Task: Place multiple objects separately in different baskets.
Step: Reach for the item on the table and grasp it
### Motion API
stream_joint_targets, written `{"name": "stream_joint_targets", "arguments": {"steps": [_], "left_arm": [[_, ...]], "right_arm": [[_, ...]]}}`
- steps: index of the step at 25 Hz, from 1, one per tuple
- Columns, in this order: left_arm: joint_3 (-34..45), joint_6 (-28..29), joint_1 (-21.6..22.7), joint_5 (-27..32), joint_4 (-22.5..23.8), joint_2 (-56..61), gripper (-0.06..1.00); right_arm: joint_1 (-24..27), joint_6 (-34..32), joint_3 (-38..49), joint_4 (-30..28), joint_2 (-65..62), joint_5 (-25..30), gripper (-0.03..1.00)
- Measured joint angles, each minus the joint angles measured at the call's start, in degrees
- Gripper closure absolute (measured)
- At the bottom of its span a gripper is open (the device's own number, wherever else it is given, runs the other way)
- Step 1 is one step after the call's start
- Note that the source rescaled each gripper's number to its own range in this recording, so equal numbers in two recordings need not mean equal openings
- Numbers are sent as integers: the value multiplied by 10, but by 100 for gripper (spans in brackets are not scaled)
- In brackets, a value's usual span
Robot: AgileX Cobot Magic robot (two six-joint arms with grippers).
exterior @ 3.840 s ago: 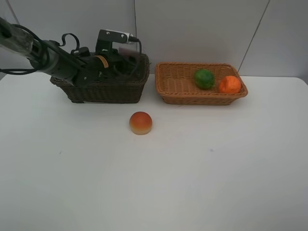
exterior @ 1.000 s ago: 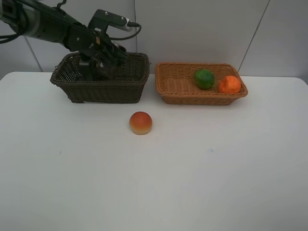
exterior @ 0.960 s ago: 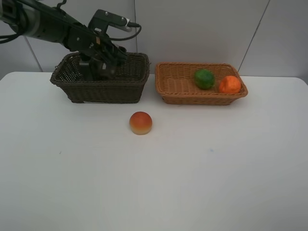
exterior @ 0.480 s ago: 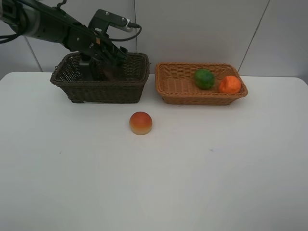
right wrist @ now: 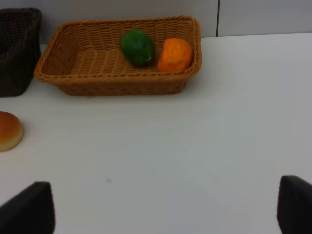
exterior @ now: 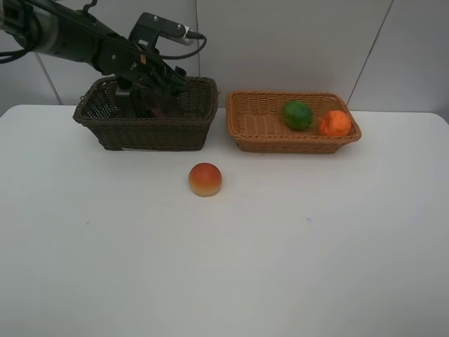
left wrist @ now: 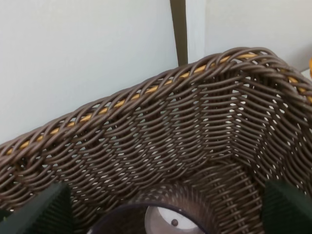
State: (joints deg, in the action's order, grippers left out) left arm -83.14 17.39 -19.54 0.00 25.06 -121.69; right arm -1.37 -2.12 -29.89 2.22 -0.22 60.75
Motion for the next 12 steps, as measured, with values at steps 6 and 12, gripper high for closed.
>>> {"name": "stream_joint_targets", "arguments": {"steps": [6,12], "left_arm": [[0,17,-7,41,-1,30,-6],[0,18,-28,115,-20,72,-6]], "right_arm": [[0,0,0,0,0,0,-3],[0,0,0,0,0,0,-3]]}}
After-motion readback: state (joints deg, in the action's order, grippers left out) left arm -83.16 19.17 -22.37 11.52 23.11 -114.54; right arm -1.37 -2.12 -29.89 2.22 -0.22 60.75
